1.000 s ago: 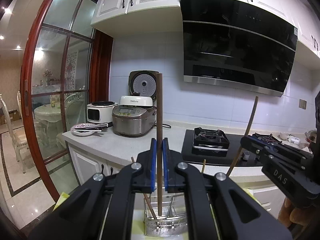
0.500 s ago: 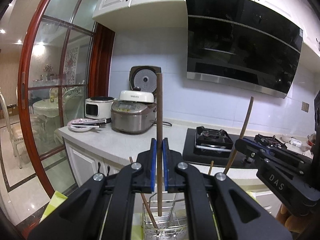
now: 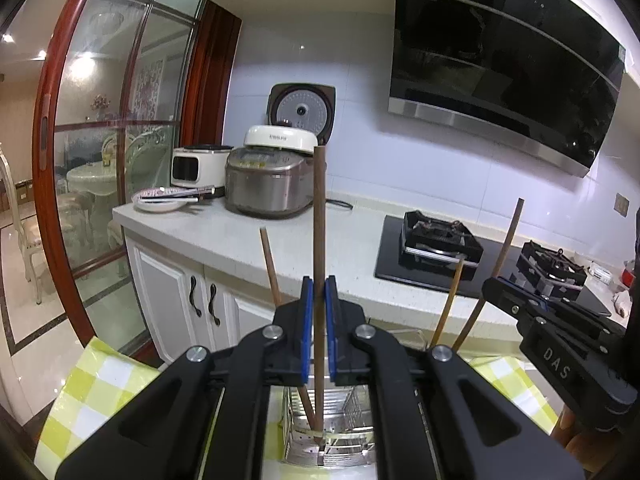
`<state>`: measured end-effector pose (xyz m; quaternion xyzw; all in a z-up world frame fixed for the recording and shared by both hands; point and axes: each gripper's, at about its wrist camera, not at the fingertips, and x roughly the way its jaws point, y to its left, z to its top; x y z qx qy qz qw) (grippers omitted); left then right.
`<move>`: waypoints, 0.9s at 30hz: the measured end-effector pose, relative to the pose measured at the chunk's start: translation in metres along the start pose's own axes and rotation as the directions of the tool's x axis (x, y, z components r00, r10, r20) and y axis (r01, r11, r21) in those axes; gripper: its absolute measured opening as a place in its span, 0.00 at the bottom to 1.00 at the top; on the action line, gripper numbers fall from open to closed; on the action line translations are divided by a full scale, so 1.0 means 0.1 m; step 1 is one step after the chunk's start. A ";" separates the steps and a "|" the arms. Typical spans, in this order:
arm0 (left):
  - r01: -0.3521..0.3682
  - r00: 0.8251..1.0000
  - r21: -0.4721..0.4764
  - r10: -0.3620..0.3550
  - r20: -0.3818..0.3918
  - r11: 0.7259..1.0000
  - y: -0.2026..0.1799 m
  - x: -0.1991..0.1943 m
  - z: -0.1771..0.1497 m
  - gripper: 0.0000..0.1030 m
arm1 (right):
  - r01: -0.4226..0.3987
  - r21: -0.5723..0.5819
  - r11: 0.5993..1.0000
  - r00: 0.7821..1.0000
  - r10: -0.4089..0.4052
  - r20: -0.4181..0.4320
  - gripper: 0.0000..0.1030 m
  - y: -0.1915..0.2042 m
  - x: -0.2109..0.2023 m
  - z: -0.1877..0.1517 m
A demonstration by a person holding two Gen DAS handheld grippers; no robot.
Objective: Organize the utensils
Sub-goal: 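Lower the chopsticks into the wire rack and open both tools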
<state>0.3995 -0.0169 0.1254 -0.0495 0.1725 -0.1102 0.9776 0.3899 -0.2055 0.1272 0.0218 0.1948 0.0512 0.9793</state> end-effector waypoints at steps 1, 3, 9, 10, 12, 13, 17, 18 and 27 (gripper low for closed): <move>0.000 1.000 -0.003 0.000 -0.005 1.000 0.00 0.02 -0.03 0.06 | 0.003 -0.003 1.000 1.000 -0.003 0.000 0.08 0.00 0.01 -0.03; -0.002 1.000 -0.009 0.001 -0.014 1.000 0.02 0.05 -0.07 0.06 | 0.006 -0.009 1.000 1.000 -0.006 -0.006 0.09 0.02 0.04 -0.08; -0.005 1.000 -0.009 0.004 -0.028 1.000 0.04 0.07 -0.14 0.06 | 0.013 -0.005 1.000 1.000 -0.013 -0.021 0.09 0.02 0.07 -0.17; -0.006 1.000 -0.006 0.006 -0.029 1.000 0.04 0.06 -0.15 0.06 | 0.014 -0.007 1.000 1.000 -0.014 -0.021 0.09 0.02 0.08 -0.18; -0.008 1.000 -0.008 0.007 -0.030 1.000 0.04 0.06 -0.17 0.09 | 0.016 -0.010 1.000 1.000 -0.016 -0.020 0.09 0.03 0.07 -0.19; -0.009 0.999 -0.011 0.008 -0.031 1.000 0.05 0.05 -0.16 0.13 | 0.019 -0.013 1.000 1.000 -0.019 -0.017 0.09 0.03 0.06 -0.19; -0.007 1.000 -0.016 0.006 -0.030 1.000 0.06 0.00 -0.19 0.29 | 0.024 -0.007 1.000 1.000 -0.024 -0.013 0.11 0.02 0.01 -0.21; -0.007 1.000 -0.016 0.006 -0.030 1.000 0.06 -0.02 -0.19 0.29 | 0.023 -0.003 1.000 1.000 -0.023 -0.013 0.11 0.02 0.00 -0.21; -0.019 1.000 -0.030 0.019 -0.009 0.999 0.09 -0.31 -0.26 0.37 | 0.043 0.018 0.999 0.999 -0.043 0.010 0.45 -0.05 -0.31 -0.29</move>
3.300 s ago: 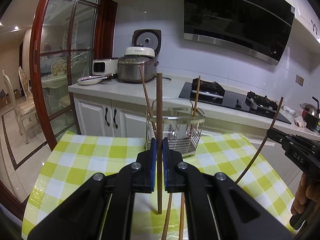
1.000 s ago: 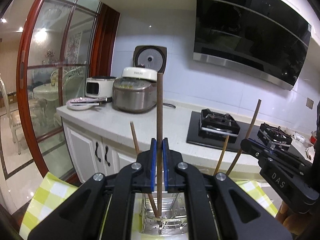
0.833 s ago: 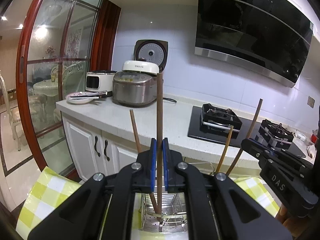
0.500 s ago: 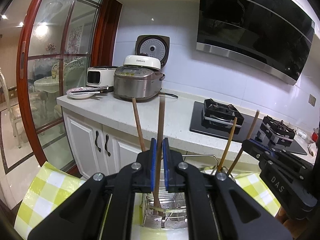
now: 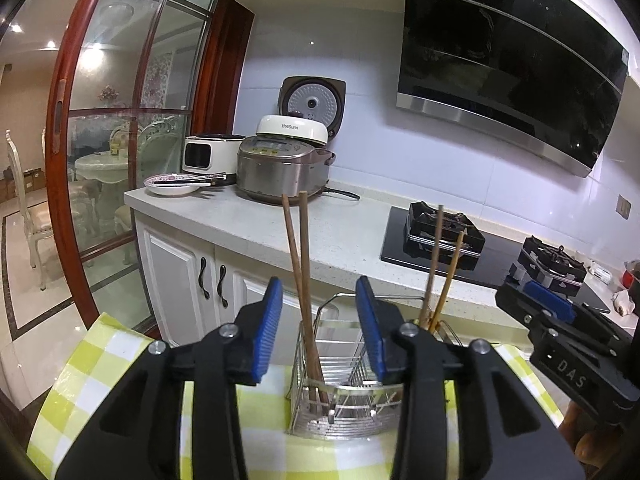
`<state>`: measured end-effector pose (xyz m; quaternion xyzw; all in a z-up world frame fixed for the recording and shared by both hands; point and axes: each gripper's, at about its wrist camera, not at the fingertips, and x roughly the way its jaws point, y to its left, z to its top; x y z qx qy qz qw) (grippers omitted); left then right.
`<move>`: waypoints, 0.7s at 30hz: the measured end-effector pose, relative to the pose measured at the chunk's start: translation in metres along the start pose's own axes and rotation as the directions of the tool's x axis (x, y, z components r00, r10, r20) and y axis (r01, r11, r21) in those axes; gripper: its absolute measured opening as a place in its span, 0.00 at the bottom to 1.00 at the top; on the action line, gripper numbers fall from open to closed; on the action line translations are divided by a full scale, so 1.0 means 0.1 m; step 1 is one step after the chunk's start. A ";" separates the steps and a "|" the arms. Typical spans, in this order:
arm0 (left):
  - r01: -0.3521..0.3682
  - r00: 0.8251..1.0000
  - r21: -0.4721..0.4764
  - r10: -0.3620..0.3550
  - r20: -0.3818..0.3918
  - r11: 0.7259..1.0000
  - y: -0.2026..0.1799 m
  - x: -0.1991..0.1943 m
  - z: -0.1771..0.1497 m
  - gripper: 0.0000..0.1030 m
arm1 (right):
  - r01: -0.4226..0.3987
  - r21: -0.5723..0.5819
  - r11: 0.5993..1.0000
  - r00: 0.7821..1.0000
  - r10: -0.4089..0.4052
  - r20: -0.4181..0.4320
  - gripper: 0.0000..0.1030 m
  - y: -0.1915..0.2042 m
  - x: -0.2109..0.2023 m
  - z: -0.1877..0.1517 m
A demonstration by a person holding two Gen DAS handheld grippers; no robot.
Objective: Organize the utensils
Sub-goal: 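Lower the chopsticks into the wire rack and open both tools, then withdraw both open tools from the rack toward the table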
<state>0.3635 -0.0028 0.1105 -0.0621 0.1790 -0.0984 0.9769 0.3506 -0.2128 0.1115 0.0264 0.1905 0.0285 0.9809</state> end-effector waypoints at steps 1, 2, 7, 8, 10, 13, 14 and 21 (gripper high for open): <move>-0.001 1.000 -0.004 0.001 0.002 1.000 0.00 -0.04 -0.02 0.37 | -0.001 0.003 1.000 1.000 0.001 -0.003 0.45 -0.01 -0.03 -0.02; -0.001 1.000 -0.007 0.001 0.002 1.000 0.00 -0.08 -0.04 0.39 | -0.002 0.005 1.000 1.000 0.002 -0.006 0.46 -0.02 -0.07 -0.04; -0.001 1.000 -0.012 0.001 -0.016 1.000 0.00 -0.24 -0.18 0.39 | -0.005 0.020 1.000 0.999 0.006 -0.042 0.46 -0.08 -0.21 -0.23; -0.001 1.000 -0.016 0.000 -0.022 1.000 0.00 -0.28 -0.22 0.39 | -0.005 0.020 1.000 0.999 0.006 -0.049 0.46 -0.09 -0.23 -0.27; 0.002 1.000 -0.019 -0.002 -0.032 1.000 0.00 -0.34 -0.29 0.39 | -0.005 0.024 1.000 0.998 0.006 -0.066 0.47 -0.11 -0.29 -0.36; 0.010 0.998 -0.020 -0.011 -0.063 1.000 0.00 -0.43 -0.47 0.40 | -0.003 0.036 0.999 0.994 0.007 -0.111 0.51 -0.15 -0.36 -0.53; 0.013 0.997 -0.021 -0.014 -0.074 1.000 0.00 -0.44 -0.52 0.40 | -0.003 0.038 0.999 0.993 0.008 -0.121 0.52 -0.15 -0.38 -0.58; 0.032 0.977 0.010 -0.029 -0.213 0.999 0.00 -0.54 -1.00 0.40 | 0.011 0.058 0.998 0.951 0.007 -0.310 0.58 -0.22 -0.38 -1.09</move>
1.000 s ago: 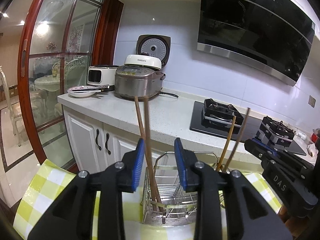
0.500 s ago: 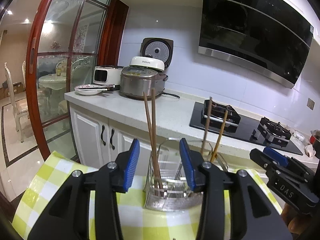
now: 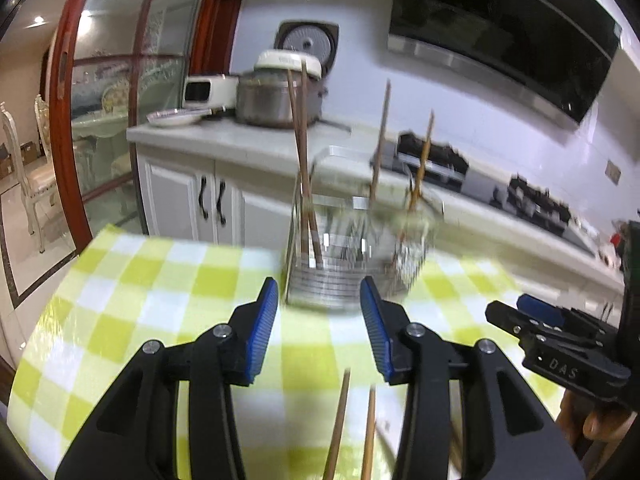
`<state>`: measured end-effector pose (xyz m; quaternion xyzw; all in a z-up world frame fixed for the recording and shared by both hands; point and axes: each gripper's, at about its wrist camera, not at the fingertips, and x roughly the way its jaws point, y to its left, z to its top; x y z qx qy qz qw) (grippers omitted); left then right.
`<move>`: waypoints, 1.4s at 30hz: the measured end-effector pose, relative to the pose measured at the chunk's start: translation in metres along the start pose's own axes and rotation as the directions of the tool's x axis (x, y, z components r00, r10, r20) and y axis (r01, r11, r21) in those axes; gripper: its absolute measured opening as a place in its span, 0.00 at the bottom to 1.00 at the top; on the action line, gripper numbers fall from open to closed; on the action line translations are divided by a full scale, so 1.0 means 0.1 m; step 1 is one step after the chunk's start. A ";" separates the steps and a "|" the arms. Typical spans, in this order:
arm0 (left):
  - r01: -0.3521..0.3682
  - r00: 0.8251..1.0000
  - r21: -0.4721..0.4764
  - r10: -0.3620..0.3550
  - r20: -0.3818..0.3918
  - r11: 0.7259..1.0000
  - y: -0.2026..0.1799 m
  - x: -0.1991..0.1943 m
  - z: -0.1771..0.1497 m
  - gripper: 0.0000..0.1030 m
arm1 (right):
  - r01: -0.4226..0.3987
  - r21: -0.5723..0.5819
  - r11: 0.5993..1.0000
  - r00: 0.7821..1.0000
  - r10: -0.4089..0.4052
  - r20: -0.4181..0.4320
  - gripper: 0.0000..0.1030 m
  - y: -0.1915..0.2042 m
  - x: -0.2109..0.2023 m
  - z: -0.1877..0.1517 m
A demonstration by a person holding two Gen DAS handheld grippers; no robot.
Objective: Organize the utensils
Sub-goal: 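Withdraw both open tools from the rack toward the table, then close the left tool on a brown chopstick while the right tool grasps another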
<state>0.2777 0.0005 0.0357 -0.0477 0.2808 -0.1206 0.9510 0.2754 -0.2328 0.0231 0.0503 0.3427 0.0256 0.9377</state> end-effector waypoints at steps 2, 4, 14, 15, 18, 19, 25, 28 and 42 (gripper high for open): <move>0.000 1.000 0.010 0.000 -0.031 1.000 0.01 -0.01 -0.12 0.40 | 0.010 -0.008 1.000 0.999 -0.011 -0.044 0.58 0.00 0.05 -0.14; 0.006 0.997 0.014 -0.005 -0.078 1.000 0.03 0.00 -0.26 0.40 | 0.010 -0.010 1.000 0.996 -0.011 -0.093 0.58 0.00 0.11 -0.28; 0.041 0.959 0.129 -0.002 -0.283 0.991 -0.08 0.21 -0.74 0.40 | 0.001 -0.018 1.000 0.969 -0.005 -0.246 0.58 -0.04 0.21 -0.71; 0.047 0.954 0.134 -0.005 -0.298 0.990 -0.08 0.22 -0.78 0.40 | -0.003 -0.014 1.000 0.966 0.000 -0.259 0.58 -0.05 0.22 -0.73; 0.063 0.941 0.147 -0.010 -0.339 0.987 -0.11 0.28 -0.86 0.40 | -0.014 -0.013 1.000 0.956 0.009 -0.294 0.58 -0.07 0.24 -0.78; 0.069 0.938 0.148 -0.014 -0.346 0.987 -0.11 0.30 -0.87 0.40 | -0.014 -0.019 1.000 0.954 0.008 -0.300 0.58 -0.07 0.25 -0.79; 0.072 0.925 0.164 -0.005 -0.379 0.984 -0.14 0.42 -0.92 0.39 | -0.035 -0.060 0.998 0.946 0.014 -0.324 0.57 0.00 0.30 -0.82; 0.072 0.921 0.171 0.000 -0.389 0.983 -0.16 0.46 -0.93 0.34 | -0.038 -0.065 0.997 0.943 0.014 -0.331 0.57 0.01 0.34 -0.82; 0.080 0.913 0.192 0.005 -0.409 0.978 -0.17 0.54 -0.94 0.30 | 0.001 -0.111 0.994 0.942 -0.038 -0.333 0.48 0.06 0.50 -0.75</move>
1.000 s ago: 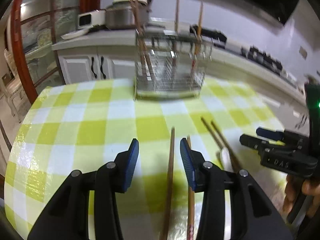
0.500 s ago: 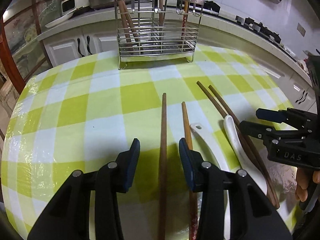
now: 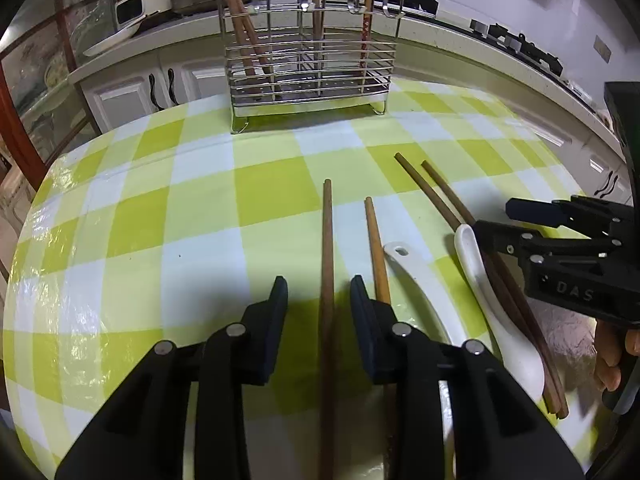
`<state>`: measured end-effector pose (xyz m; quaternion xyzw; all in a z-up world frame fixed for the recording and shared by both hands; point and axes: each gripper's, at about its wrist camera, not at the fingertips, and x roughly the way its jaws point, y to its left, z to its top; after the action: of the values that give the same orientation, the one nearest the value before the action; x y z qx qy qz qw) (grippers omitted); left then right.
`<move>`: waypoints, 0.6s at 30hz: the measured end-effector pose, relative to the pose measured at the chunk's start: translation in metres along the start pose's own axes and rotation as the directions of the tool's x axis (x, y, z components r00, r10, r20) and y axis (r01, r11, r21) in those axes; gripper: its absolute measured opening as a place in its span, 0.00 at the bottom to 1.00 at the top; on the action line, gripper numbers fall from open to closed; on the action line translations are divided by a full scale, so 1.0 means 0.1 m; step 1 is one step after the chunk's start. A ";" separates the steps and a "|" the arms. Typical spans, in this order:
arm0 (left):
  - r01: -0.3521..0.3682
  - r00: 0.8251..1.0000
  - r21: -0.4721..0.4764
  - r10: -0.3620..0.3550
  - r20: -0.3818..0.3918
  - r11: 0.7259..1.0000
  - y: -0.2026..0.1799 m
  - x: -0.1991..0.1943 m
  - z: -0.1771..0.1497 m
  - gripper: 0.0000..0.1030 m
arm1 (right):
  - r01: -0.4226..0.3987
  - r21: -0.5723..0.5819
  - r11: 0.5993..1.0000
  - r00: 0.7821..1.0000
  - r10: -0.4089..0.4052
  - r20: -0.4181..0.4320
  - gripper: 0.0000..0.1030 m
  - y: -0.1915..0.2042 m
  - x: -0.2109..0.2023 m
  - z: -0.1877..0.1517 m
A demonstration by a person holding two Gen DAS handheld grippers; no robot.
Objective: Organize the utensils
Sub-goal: 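Close the left tool on a brown chopstick while the right tool grasps another, then lift both held chopsticks upright and carry them over the wire rack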
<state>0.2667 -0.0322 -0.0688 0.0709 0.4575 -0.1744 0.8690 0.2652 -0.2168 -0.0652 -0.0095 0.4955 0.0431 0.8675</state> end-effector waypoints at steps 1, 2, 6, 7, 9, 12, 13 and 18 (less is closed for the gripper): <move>-0.001 1.000 0.003 0.001 -0.003 1.000 0.00 0.01 0.01 0.30 | 0.008 -0.007 1.000 1.000 -0.008 -0.001 0.46 0.01 0.00 0.00; -0.009 1.000 0.011 0.009 -0.006 1.000 0.00 0.01 0.02 0.29 | 0.014 -0.015 1.000 1.000 -0.014 0.000 0.44 0.03 0.01 0.00; -0.024 1.000 0.030 0.024 -0.016 0.999 -0.04 0.03 0.04 0.29 | 0.007 -0.044 0.999 1.000 -0.007 0.001 0.30 0.09 0.00 0.00; -0.029 0.999 0.038 0.029 -0.018 0.999 -0.06 0.04 0.04 0.29 | 0.004 -0.049 0.999 1.000 -0.004 0.002 0.28 0.11 0.00 0.00; -0.031 0.999 0.052 0.033 -0.021 0.998 -0.08 0.04 0.05 0.28 | 0.002 -0.054 0.999 1.000 -0.002 0.004 0.26 0.13 0.00 -0.01; -0.028 0.999 0.068 0.030 -0.028 0.997 -0.11 0.05 0.06 0.23 | -0.007 -0.057 0.998 1.000 0.007 0.007 0.21 0.14 -0.01 -0.01; -0.026 0.999 0.075 0.028 -0.029 0.997 -0.12 0.05 0.06 0.21 | -0.009 -0.058 0.998 1.000 0.010 0.009 0.15 0.15 -0.01 -0.01; -0.019 0.999 0.084 0.023 -0.036 0.996 -0.15 0.05 0.06 0.06 | -0.024 -0.051 0.998 1.000 0.024 0.009 0.09 0.12 -0.01 -0.01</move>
<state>0.2689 -0.0492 -0.0690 0.1153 0.4651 -0.1829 0.8584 0.2624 -0.2048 -0.0647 -0.0256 0.4902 0.0664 0.8687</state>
